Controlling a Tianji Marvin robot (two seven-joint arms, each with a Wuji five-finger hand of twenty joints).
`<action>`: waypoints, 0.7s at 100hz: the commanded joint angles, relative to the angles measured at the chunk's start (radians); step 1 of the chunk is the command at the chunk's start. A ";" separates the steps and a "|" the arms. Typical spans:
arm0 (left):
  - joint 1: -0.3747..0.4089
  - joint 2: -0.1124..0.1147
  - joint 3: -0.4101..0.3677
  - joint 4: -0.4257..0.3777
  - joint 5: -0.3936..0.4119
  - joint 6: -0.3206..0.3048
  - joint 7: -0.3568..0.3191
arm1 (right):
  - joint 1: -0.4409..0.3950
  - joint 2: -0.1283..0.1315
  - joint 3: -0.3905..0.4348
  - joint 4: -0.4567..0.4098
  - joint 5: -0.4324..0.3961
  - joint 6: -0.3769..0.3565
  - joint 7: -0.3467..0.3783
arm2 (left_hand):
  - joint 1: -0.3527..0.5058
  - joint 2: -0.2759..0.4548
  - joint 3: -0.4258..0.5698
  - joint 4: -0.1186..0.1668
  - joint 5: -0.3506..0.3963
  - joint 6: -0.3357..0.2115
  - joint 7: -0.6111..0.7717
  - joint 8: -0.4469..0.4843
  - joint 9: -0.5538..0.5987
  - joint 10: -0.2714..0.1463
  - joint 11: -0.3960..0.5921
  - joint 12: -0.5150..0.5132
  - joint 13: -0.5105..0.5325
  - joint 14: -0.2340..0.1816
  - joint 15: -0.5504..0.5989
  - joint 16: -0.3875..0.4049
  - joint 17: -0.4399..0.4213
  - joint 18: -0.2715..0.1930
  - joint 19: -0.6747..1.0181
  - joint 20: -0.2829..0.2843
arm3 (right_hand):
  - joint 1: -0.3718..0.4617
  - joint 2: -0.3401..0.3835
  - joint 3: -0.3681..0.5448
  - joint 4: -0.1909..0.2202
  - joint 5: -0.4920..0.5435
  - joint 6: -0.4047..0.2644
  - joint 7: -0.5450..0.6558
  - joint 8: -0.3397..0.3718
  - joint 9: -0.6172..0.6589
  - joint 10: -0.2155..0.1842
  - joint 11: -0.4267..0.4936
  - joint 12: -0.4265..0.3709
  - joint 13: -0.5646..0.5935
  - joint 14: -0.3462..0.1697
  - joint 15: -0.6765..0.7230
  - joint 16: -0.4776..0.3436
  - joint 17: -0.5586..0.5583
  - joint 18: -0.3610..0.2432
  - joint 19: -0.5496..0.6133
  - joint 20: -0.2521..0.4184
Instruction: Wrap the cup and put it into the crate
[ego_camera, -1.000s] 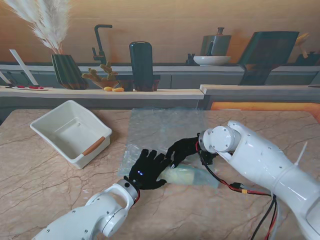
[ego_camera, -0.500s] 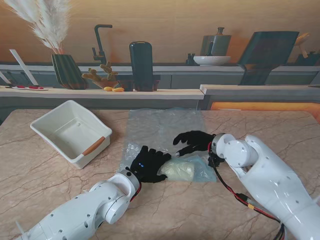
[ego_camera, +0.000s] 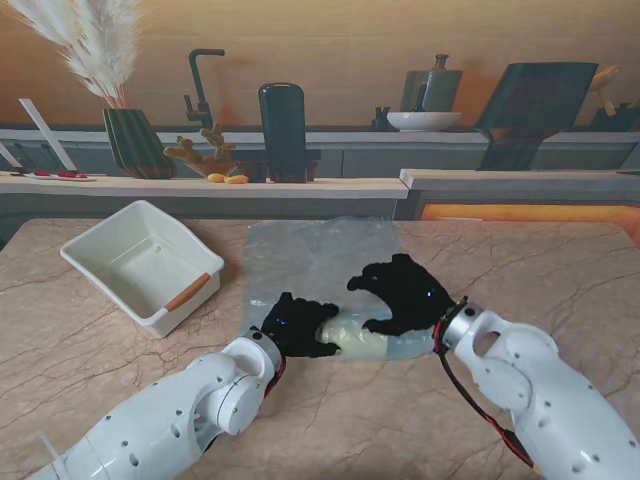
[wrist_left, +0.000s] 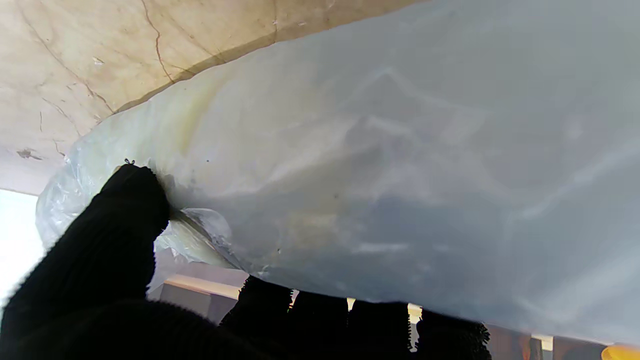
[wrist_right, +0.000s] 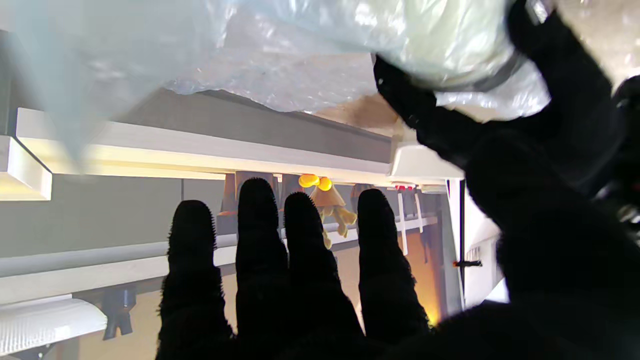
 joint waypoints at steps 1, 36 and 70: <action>0.024 0.003 0.007 0.036 -0.025 0.008 -0.043 | -0.045 0.008 -0.005 -0.025 0.019 0.025 0.042 | 0.052 0.038 0.000 0.006 0.191 -0.117 0.232 0.042 0.066 -0.026 0.072 -0.003 0.010 0.020 0.009 0.005 -0.008 0.017 0.027 -0.012 | 0.053 -0.025 0.031 0.039 -0.009 0.030 -0.011 -0.004 0.004 0.028 0.019 0.012 0.015 0.015 0.021 0.008 0.006 -0.002 0.012 0.014; 0.009 -0.011 -0.009 0.051 -0.187 0.011 -0.106 | -0.094 0.023 -0.026 -0.051 -0.094 0.150 0.081 | 0.089 0.059 -0.089 0.014 0.191 -0.120 0.195 0.035 0.009 -0.019 0.028 -0.021 -0.038 0.016 -0.038 -0.013 -0.044 0.007 -0.023 -0.041 | 0.064 -0.046 0.015 0.044 -0.040 0.074 -0.079 -0.023 -0.065 0.049 -0.018 -0.007 -0.035 0.030 0.003 -0.006 -0.037 0.005 0.002 0.004; 0.018 -0.035 -0.021 0.097 -0.231 0.007 -0.038 | 0.025 0.034 -0.160 0.053 -0.053 0.166 0.176 | 0.091 0.058 -0.095 0.014 0.223 -0.085 0.233 0.056 0.021 -0.013 0.044 -0.015 -0.022 0.022 -0.020 -0.005 -0.023 -0.006 -0.030 -0.048 | -0.042 -0.074 -0.004 0.037 -0.100 0.084 -0.124 -0.021 -0.139 0.051 -0.052 -0.017 -0.075 0.034 -0.027 -0.014 -0.087 0.021 -0.017 0.006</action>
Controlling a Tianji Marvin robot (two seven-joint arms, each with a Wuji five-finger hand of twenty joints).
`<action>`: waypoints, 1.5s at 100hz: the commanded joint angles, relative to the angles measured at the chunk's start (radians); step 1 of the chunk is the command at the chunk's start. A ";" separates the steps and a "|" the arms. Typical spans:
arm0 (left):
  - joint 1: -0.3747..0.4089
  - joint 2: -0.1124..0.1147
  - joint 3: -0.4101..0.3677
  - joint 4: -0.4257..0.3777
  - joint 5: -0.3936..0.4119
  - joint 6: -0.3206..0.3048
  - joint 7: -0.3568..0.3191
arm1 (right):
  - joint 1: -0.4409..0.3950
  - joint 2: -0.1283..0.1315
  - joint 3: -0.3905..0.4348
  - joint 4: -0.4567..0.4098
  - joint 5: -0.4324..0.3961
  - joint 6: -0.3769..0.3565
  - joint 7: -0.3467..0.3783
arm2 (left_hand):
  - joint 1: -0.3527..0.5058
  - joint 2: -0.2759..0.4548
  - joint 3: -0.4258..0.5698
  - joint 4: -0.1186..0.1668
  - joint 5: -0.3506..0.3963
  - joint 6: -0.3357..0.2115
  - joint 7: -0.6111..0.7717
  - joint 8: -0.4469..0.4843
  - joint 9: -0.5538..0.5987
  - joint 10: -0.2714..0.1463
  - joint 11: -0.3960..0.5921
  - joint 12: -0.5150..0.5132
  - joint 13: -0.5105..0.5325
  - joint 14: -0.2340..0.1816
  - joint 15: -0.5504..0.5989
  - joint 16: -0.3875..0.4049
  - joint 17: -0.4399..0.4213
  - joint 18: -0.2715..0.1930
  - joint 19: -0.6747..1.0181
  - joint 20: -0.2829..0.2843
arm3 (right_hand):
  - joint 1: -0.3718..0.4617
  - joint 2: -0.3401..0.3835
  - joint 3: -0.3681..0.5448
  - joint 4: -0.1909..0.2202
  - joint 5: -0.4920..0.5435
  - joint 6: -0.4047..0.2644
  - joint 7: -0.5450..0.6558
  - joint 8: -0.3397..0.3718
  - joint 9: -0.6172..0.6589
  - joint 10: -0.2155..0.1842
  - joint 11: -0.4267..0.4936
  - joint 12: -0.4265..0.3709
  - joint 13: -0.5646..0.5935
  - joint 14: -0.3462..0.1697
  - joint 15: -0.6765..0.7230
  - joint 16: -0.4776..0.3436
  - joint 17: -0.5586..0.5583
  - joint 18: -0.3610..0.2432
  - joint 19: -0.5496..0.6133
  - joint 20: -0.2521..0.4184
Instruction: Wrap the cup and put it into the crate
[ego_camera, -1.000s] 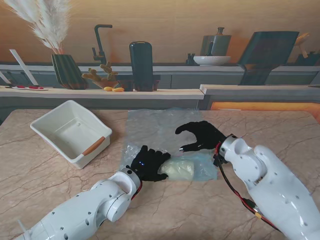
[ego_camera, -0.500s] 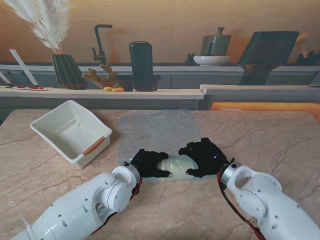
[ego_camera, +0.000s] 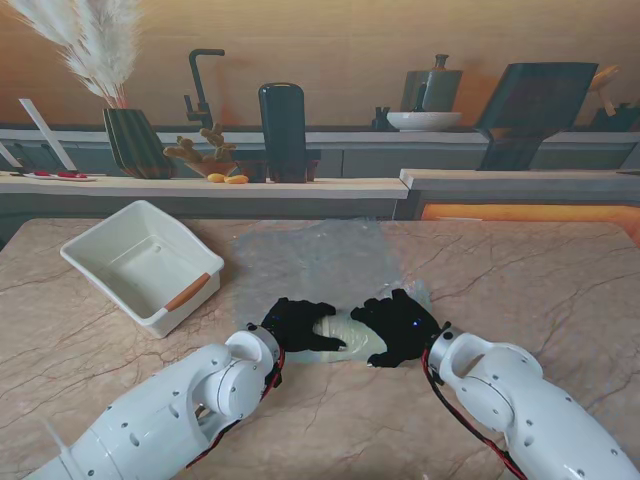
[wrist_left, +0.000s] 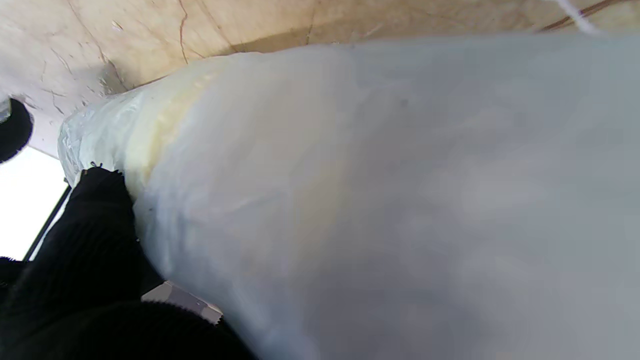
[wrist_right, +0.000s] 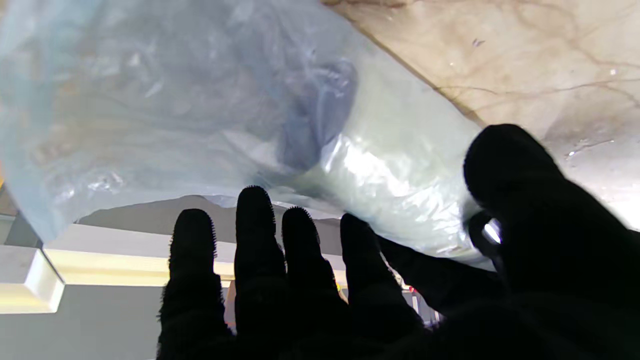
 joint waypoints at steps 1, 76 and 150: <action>0.032 -0.004 0.011 0.044 -0.007 0.005 -0.011 | 0.024 -0.005 -0.032 0.028 -0.001 0.006 0.016 | 0.093 0.022 0.066 0.012 0.163 -0.077 0.224 0.044 0.000 -0.013 0.026 0.002 -0.002 0.020 0.015 0.004 0.004 -0.004 0.006 -0.009 | -0.037 -0.045 -0.004 0.036 0.005 -0.077 -0.004 -0.009 -0.037 0.026 -0.017 -0.012 -0.023 0.017 -0.016 -0.013 -0.022 0.030 -0.021 0.007; 0.228 0.012 -0.198 -0.113 0.224 -0.152 0.236 | 0.376 -0.007 -0.401 0.302 0.300 0.071 0.218 | 0.093 0.040 -0.015 0.024 -0.077 -0.069 0.042 -0.041 -0.173 -0.013 -0.025 -0.025 -0.122 0.000 -0.060 -0.032 -0.064 -0.009 -0.067 -0.040 | 0.368 -0.057 0.413 0.055 0.194 -0.179 0.305 0.101 0.131 -0.020 0.331 0.195 0.150 -0.034 0.497 0.309 0.139 -0.152 0.565 0.161; 0.142 0.068 -0.034 -0.044 0.416 -0.101 0.112 | 0.661 -0.033 -0.670 0.524 0.844 0.096 0.523 | -0.001 -0.088 0.287 0.006 -0.043 -0.049 0.151 -0.002 -0.007 -0.031 0.082 0.009 0.098 0.005 0.085 0.031 0.093 -0.004 0.087 0.037 | 0.443 -0.117 0.432 -0.021 0.261 -0.309 0.500 0.233 0.181 -0.049 0.368 0.315 0.158 -0.031 0.629 0.414 0.146 -0.206 0.708 0.213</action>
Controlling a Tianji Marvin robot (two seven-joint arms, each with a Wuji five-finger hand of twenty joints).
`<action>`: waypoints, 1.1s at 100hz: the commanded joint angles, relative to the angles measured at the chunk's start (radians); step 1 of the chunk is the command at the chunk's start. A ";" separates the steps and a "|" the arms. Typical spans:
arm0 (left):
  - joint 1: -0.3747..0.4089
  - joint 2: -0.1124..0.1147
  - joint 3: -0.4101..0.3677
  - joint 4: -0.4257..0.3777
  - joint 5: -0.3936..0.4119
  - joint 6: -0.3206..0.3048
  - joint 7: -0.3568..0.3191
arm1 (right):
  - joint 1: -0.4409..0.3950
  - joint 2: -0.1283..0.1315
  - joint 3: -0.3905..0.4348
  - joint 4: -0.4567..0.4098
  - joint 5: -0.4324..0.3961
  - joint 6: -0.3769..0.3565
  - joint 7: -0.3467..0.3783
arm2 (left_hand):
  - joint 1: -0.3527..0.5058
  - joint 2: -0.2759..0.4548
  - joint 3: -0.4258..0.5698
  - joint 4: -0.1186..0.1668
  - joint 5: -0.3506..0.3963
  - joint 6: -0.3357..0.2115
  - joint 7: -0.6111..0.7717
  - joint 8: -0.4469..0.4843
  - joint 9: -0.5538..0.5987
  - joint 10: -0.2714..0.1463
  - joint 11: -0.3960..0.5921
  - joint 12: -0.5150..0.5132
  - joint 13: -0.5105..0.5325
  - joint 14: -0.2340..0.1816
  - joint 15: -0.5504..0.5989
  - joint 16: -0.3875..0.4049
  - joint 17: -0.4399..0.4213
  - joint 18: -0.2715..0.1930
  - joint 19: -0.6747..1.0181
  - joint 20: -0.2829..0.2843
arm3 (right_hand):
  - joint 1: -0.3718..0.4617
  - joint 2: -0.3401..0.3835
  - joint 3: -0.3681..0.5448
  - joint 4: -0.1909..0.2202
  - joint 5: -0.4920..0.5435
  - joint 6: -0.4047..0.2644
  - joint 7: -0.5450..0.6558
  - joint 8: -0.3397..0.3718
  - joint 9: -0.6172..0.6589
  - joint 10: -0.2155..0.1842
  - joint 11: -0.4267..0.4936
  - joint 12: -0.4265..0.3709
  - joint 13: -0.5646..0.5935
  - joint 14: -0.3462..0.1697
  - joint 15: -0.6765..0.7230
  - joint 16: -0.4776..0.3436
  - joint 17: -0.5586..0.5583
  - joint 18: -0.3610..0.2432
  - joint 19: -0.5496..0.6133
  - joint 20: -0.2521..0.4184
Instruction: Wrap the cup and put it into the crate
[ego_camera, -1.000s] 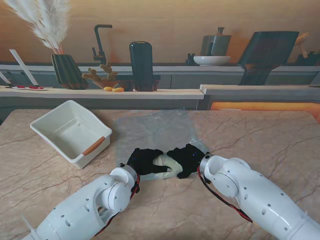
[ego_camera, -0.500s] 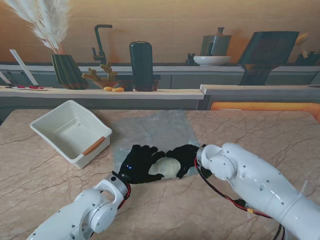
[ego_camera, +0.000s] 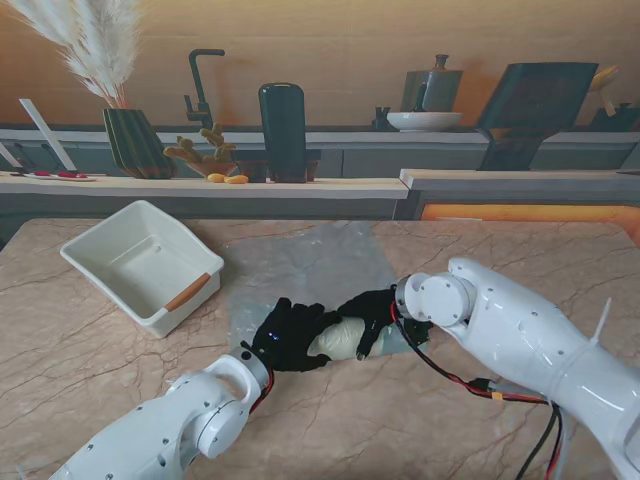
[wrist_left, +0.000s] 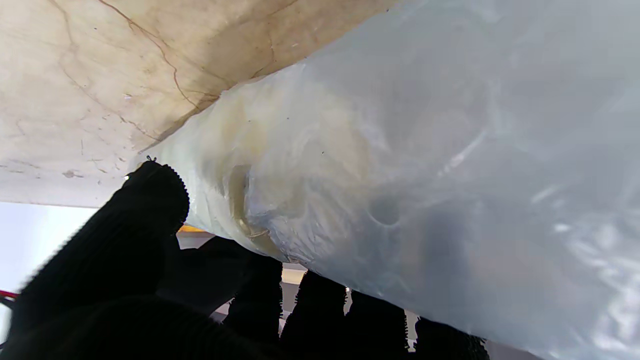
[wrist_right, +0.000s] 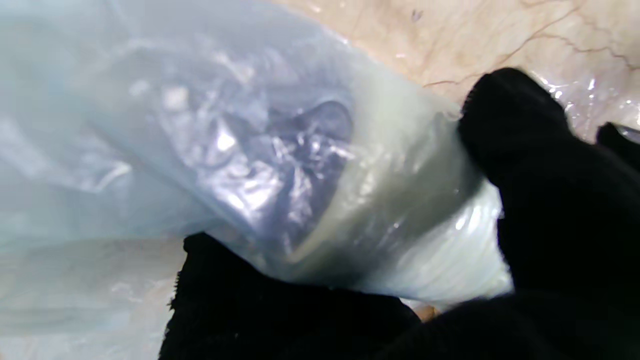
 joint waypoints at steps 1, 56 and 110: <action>0.011 0.001 0.016 0.056 0.004 0.018 -0.012 | -0.034 0.001 -0.028 0.034 -0.024 0.009 0.027 | -0.020 -0.040 0.057 0.012 0.164 0.038 0.158 0.034 0.189 -0.010 0.159 0.045 0.117 0.038 0.121 0.063 0.069 0.002 0.126 0.028 | 0.352 0.146 0.304 0.082 0.224 -0.387 0.224 0.023 0.035 -0.034 -0.050 -0.049 0.093 -0.042 0.126 0.039 -0.007 -0.066 0.018 0.020; -0.047 -0.026 0.034 0.128 -0.215 0.088 -0.119 | -0.382 0.017 0.451 -0.221 -0.258 0.007 -0.134 | 0.061 -0.071 0.186 -0.016 0.342 -0.009 0.330 0.075 0.365 -0.029 0.243 0.069 0.243 0.030 0.254 0.070 0.167 0.006 0.246 0.023 | -0.328 0.322 -0.170 0.091 0.003 -0.289 -0.187 -0.139 -0.111 -0.016 -0.467 -0.303 -0.104 -0.019 -0.582 -0.356 -0.265 0.179 -0.703 -0.163; -0.084 -0.068 -0.003 0.157 -0.593 0.214 -0.244 | -0.646 0.006 0.643 -0.404 -0.753 -0.202 -0.597 | 0.174 -0.020 0.056 -0.019 0.333 0.012 0.281 0.052 0.315 0.003 0.199 0.057 0.184 0.046 0.199 0.060 0.117 -0.016 0.174 -0.011 | -0.160 0.240 -0.155 0.128 -0.033 -0.219 -0.146 -0.136 -0.141 -0.003 -0.369 -0.291 -0.045 -0.036 -0.516 -0.336 -0.181 0.161 -0.710 -0.149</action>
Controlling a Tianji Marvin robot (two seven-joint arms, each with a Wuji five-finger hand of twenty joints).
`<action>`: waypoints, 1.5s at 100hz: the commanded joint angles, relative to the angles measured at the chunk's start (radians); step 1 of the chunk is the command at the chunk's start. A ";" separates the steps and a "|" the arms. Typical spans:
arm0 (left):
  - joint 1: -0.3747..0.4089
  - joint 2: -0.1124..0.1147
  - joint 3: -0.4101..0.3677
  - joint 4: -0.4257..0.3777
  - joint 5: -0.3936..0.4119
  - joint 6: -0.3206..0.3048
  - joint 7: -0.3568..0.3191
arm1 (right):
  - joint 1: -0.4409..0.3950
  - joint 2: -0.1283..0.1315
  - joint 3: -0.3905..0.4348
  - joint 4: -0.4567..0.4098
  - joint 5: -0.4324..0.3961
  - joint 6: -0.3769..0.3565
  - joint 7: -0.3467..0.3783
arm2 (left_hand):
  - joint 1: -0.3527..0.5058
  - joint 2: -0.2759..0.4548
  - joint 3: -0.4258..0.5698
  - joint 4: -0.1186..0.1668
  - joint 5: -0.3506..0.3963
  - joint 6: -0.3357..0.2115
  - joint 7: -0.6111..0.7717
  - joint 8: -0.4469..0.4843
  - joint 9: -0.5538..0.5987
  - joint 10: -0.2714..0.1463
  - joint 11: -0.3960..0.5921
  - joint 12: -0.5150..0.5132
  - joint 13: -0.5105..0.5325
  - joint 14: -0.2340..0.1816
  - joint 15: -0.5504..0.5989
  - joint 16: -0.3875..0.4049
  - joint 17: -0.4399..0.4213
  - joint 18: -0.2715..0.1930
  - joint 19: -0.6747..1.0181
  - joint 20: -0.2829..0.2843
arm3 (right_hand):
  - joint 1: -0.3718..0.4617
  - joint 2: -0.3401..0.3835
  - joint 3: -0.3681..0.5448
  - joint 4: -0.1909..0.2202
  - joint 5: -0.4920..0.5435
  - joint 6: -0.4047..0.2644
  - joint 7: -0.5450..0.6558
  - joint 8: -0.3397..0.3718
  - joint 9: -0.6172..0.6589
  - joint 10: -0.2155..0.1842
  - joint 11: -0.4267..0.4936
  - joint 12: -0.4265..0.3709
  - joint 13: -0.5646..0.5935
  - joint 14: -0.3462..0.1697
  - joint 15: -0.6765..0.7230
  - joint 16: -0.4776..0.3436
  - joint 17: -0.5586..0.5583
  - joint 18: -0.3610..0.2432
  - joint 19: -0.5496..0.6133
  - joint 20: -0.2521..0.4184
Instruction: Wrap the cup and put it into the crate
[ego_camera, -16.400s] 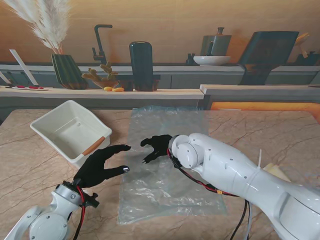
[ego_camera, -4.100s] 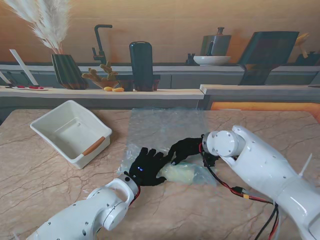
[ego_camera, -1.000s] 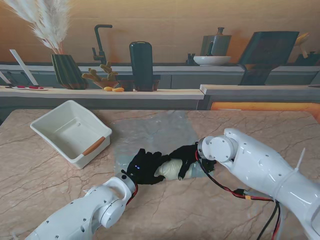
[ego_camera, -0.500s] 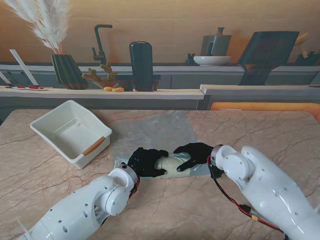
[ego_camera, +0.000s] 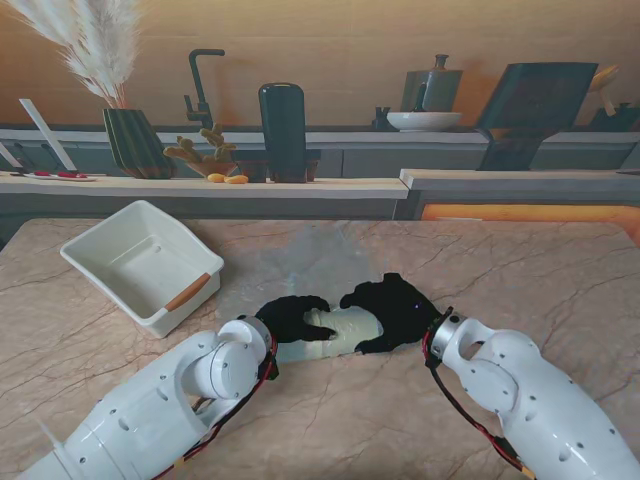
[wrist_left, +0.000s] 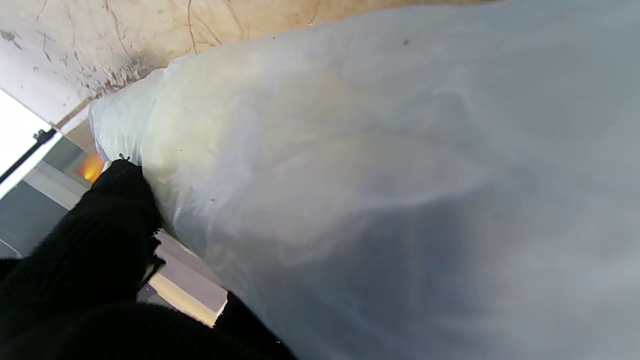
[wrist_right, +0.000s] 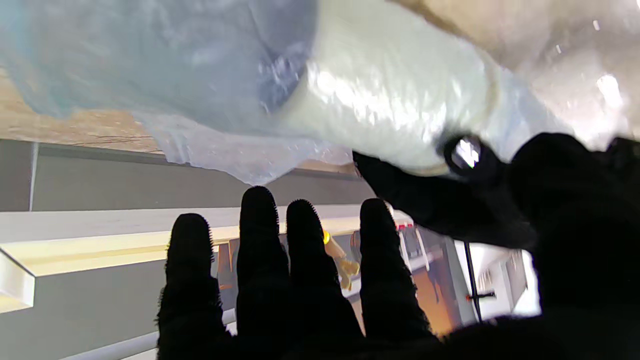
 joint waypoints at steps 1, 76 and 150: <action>0.043 0.002 0.015 0.072 -0.023 0.026 -0.035 | -0.010 0.005 -0.027 0.003 -0.040 0.027 -0.017 | 0.219 0.012 0.077 0.005 0.172 0.037 0.210 0.032 0.106 -0.012 0.136 0.012 -0.024 0.018 -0.018 -0.005 -0.015 -0.013 -0.020 -0.017 | 0.039 -0.027 0.013 0.027 -0.034 0.032 0.005 -0.007 -0.037 0.019 0.020 0.003 0.015 0.000 0.014 0.011 0.009 0.004 -0.028 0.011; 0.098 -0.033 -0.104 0.096 -0.310 0.009 -0.042 | 0.403 -0.019 -0.596 0.378 0.084 0.179 -0.048 | 0.289 0.109 0.100 0.066 0.015 0.075 0.043 -0.033 -0.170 0.013 0.039 -0.047 -0.250 0.002 -0.173 -0.088 -0.157 -0.124 -0.270 -0.129 | 0.428 0.034 0.575 0.351 0.017 -0.007 0.306 0.044 -0.021 0.024 0.387 0.108 0.103 -0.040 0.541 0.211 0.191 -0.171 0.533 0.100; 0.380 0.076 -0.261 -0.235 0.472 -0.384 0.124 | 0.502 0.022 -0.610 0.320 0.497 0.252 0.534 | 0.141 0.077 -0.151 0.058 -0.079 0.027 -0.074 -0.060 -0.313 -0.014 -0.069 -0.085 -0.395 -0.030 -0.354 -0.148 -0.262 -0.063 -0.406 -0.165 | 0.588 -0.144 0.741 0.010 0.441 -0.120 0.426 0.098 0.430 0.054 0.451 0.223 0.453 0.040 0.897 0.318 0.394 -0.261 1.123 0.020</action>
